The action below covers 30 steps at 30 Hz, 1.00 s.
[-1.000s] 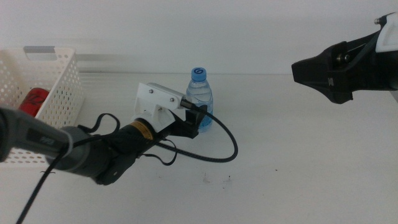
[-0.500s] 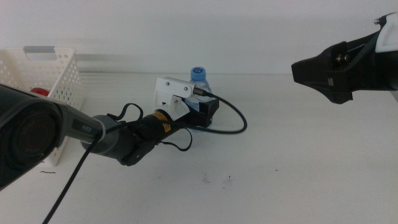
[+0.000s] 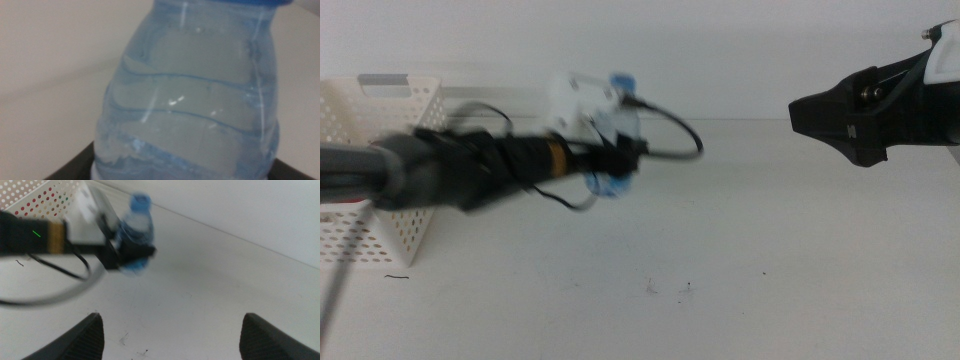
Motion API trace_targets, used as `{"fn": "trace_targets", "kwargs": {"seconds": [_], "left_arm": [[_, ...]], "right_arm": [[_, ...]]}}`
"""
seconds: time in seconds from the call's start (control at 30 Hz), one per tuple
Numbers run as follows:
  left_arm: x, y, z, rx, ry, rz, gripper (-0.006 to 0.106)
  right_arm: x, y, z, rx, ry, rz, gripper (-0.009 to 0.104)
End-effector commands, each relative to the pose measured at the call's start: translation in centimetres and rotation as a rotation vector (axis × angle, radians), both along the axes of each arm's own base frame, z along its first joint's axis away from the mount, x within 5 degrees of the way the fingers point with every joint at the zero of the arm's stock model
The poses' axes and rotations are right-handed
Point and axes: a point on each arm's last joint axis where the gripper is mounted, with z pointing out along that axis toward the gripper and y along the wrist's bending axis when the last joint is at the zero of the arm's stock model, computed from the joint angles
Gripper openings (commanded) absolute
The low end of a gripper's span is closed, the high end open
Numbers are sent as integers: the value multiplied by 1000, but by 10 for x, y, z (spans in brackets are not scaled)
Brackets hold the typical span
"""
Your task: Use arms to grab the bottles and put them into the dustbin to the left of the table.
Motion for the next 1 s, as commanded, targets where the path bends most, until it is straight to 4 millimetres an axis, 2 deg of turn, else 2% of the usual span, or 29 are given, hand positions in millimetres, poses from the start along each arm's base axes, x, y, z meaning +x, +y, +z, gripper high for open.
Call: {"fn": "trace_targets", "kwargs": {"seconds": [0.0, 0.13, 0.23, 0.33, 0.4, 0.5, 0.67, 0.9, 0.97], "left_arm": [[-10, 17, 53, -13, -47, 43, 6], [-15, 65, 97, -107, -13, 110, 6], [-8, 102, 115, -217, 111, 65, 6], [-2, 127, 129, -258, 95, 11, 6], [0, 140, 138, -270, 73, 34, 6], [4, 145, 153, -262, 20, 46, 6], [7, 141, 171, -253, -40, 27, 6], [11, 141, 174, -130, -167, 43, 6], [13, 141, 177, -182, -255, 57, 6]], "right_arm": [[-1, -1, 4, 8, -16, 1, 84], [-1, -1, 4, 8, -16, 1, 84], [-1, -1, 4, 8, -16, 1, 84], [-1, -1, 4, 8, -16, 1, 84], [-1, -1, 4, 8, -16, 1, 84], [-1, -1, 4, 8, -16, 1, 84], [-1, -1, 4, 8, -16, 1, 84], [-1, -1, 4, 8, -16, 1, 84], [-1, -1, 4, 8, -16, 1, 84]]}}
